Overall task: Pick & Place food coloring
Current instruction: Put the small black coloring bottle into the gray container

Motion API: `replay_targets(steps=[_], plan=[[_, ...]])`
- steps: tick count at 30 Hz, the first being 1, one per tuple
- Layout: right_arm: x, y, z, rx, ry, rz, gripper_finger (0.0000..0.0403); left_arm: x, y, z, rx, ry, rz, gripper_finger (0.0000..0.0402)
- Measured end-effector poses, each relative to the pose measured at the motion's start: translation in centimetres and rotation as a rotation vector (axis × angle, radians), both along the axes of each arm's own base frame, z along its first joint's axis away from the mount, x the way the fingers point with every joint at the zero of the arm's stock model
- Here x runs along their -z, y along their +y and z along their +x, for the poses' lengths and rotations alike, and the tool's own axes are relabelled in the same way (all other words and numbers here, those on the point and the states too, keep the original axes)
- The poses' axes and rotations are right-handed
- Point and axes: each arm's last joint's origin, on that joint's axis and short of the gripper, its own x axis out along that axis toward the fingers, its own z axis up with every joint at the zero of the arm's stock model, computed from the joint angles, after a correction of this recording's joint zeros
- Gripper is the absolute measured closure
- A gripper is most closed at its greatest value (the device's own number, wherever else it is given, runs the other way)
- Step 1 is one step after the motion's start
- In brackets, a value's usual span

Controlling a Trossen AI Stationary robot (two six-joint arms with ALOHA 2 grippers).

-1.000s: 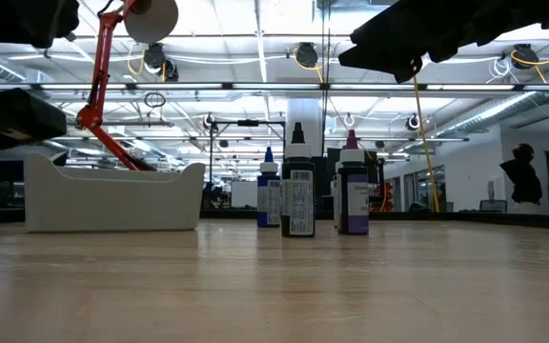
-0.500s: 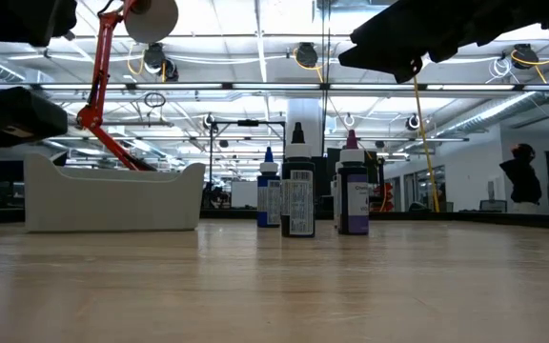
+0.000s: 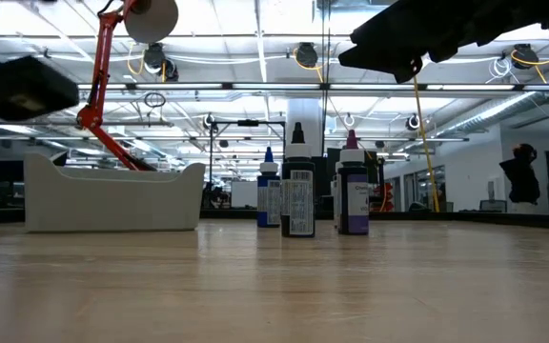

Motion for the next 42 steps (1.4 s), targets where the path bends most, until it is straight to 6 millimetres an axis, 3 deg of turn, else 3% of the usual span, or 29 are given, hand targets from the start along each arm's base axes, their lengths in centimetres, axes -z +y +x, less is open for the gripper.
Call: replay_targets(steps=[42], plan=[[0.00,0.00,0.00,0.000,0.000,0.001,0.0206,-0.26,0.25,-0.15,-0.104,0.034,0.034,0.0257]])
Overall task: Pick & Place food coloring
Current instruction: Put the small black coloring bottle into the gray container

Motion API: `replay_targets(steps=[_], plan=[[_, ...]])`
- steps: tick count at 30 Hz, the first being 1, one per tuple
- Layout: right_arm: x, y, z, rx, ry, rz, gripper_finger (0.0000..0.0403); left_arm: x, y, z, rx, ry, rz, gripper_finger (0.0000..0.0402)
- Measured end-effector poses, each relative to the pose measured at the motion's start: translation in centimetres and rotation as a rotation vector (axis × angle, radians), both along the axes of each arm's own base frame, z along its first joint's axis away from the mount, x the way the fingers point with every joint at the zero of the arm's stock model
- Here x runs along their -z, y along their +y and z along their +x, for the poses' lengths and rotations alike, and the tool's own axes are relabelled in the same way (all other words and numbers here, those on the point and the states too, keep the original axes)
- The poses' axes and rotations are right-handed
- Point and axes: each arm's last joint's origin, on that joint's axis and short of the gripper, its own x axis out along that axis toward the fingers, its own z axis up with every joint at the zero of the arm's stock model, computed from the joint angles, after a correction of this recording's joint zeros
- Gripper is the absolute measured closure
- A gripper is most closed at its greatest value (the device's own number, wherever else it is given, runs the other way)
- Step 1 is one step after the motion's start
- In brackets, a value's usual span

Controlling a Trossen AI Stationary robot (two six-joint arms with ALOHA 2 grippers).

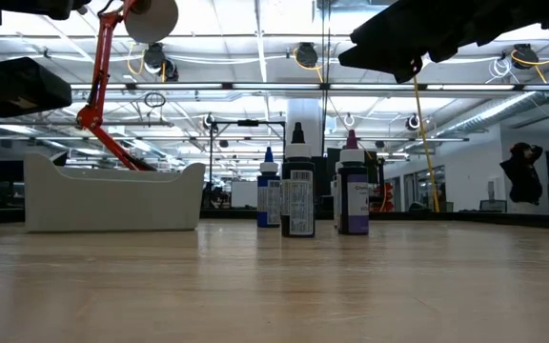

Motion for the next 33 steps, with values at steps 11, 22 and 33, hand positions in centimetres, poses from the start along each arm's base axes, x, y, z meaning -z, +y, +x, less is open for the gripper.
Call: replay_targets(steps=[11,22,33], plan=[[0.0,0.0,0.0,0.000,0.000,0.000,0.0206,0.0,0.0,0.0,-0.008,0.010,-0.017,0.0301],[0.0,0.0,0.0,0.003,0.000,0.010,0.0206,-0.2,0.0,0.1,0.077,-0.003,0.001,0.0348],[0.0,0.0,0.0,0.003,0.000,0.010,0.0206,-11.0,4.9,-1.3,0.012,-0.022,0.368,0.0348]])
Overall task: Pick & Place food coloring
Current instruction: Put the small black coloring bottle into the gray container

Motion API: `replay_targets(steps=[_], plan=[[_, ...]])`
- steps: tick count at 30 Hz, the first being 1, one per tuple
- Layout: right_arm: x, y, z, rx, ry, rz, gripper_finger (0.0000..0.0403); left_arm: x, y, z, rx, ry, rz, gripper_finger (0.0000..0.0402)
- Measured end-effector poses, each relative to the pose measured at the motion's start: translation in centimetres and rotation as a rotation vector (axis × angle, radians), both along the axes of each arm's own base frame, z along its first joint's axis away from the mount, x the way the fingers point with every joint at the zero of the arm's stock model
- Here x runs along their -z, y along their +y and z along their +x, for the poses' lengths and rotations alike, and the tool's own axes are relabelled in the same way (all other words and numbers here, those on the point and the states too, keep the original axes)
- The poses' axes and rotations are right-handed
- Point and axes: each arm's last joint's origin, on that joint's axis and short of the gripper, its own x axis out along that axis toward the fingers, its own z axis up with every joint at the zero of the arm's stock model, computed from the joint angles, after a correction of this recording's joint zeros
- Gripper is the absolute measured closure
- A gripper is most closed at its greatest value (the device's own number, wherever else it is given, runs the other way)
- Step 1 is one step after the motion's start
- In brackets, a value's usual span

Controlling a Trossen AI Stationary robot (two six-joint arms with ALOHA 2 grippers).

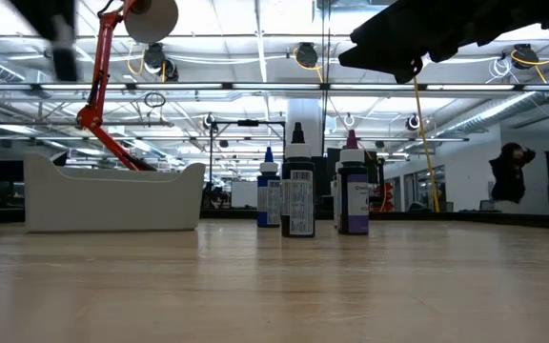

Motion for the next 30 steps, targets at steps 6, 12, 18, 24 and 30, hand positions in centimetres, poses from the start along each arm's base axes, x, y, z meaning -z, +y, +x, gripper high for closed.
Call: replay_targets(steps=[6,12,18,24,30], plan=[[0.0,0.0,0.0,0.000,0.002,-0.001,0.0206,-2.6,6.2,-1.2,-0.148,-0.028,0.042,0.0348],[0.0,0.0,0.0,0.000,0.003,-0.001,0.0206,-1.6,12.4,-3.5,-0.288,0.004,-0.022,0.0348],[0.0,0.0,0.0,-0.001,0.001,-0.003,0.0206,1.7,16.7,-4.6,-0.338,-0.083,-0.140,0.0348],[0.0,0.0,0.0,-0.001,0.000,-0.003,0.0206,5.8,19.7,-5.5,-0.407,-0.040,-0.207,0.0348],[0.0,0.0,0.0,-0.001,0.000,-0.003,0.0206,8.1,21.7,-6.3,-0.460,-0.040,-0.258,0.0348]])
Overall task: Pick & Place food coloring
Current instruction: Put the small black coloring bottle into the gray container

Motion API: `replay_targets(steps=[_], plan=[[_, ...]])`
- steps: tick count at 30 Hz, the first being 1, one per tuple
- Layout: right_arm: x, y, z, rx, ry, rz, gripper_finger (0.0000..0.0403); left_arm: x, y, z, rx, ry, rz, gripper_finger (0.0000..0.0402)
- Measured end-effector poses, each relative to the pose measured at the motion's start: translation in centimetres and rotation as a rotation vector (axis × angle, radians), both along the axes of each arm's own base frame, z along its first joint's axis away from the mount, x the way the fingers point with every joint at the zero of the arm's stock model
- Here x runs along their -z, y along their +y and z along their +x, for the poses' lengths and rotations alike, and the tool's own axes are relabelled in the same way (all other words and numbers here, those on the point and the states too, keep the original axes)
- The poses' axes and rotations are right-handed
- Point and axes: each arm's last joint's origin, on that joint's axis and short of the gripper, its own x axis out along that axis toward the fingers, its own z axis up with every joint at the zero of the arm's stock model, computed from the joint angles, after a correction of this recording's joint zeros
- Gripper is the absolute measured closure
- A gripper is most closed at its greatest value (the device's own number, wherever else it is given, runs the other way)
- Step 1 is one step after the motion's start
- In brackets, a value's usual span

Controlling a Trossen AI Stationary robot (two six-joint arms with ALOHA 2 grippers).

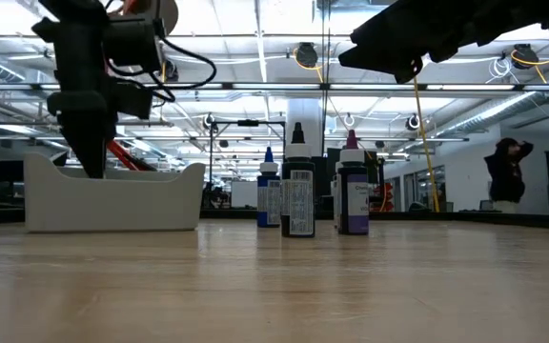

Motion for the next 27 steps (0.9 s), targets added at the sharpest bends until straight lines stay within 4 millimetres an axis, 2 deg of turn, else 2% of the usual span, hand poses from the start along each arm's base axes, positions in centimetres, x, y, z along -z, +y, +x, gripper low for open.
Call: replay_targets(steps=[12,20,27], plan=[[0.0,0.0,0.0,0.000,0.000,-0.001,0.0206,1.4,1.1,-0.4,-0.020,-0.047,-0.060,0.0348],[0.0,0.0,0.0,0.000,0.000,-0.001,0.0206,3.4,1.3,-0.8,-0.023,-0.110,-0.104,0.0348],[0.0,0.0,0.0,-0.001,0.000,-0.004,0.0206,3.5,1.4,-0.9,-0.039,-0.109,-0.115,0.0348]])
